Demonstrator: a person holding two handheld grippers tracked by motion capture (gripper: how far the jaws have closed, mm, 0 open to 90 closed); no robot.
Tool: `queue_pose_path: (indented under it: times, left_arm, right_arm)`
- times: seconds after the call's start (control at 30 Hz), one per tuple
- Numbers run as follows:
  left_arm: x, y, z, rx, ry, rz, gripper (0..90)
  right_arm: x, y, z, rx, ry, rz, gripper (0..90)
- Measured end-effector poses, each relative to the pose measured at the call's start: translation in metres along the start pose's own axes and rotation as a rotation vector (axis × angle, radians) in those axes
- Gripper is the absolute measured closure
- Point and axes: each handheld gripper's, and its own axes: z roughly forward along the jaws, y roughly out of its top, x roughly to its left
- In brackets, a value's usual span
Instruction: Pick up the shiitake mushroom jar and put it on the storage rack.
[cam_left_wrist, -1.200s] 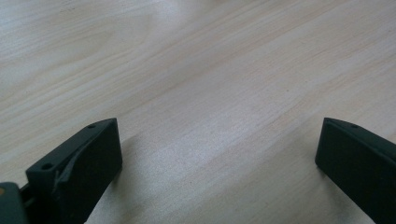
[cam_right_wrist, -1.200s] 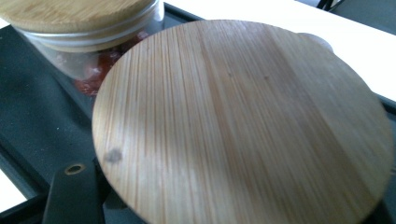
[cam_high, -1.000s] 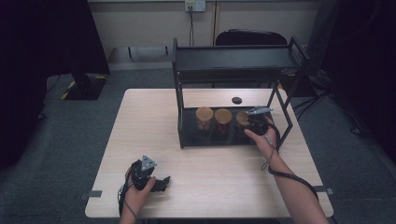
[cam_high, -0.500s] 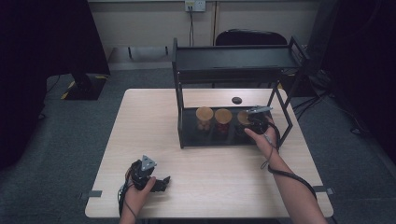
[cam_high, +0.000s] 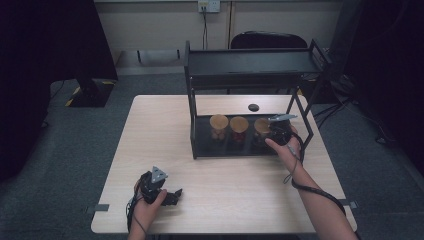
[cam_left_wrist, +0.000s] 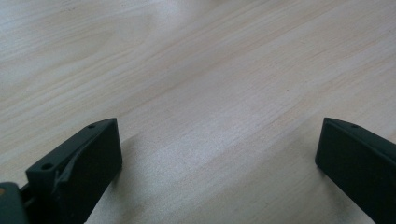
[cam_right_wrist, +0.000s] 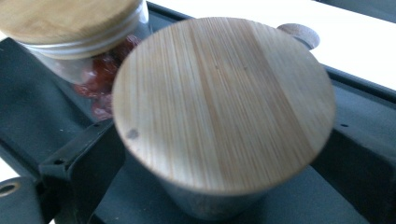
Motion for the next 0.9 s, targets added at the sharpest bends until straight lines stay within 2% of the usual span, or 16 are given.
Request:
queue_pose_path:
  times: [0.2, 0.37, 0.77, 0.9]
  left_arm:
    - [0.000, 0.000, 0.000, 0.000, 0.000, 0.000, 0.2]
    - [0.000, 0.000, 0.000, -0.001, 0.000, -0.002, 0.1]
    - [0.000, 0.000, 0.000, 0.000, 0.000, 0.000, 0.1]
    - [0.000, 0.000, 0.000, 0.000, 0.000, 0.000, 0.1]
  right_arm:
    - [0.004, 0.000, -0.008, 0.003, 0.013, -0.009, 2.7]
    - [0.007, -0.001, -0.014, 0.002, 0.002, -0.005, 2.7]
    - [0.011, -0.013, -0.030, -0.014, -0.013, 0.006, 2.8]
    - [0.014, -0.019, -0.033, -0.011, 0.003, 0.004, 3.0]
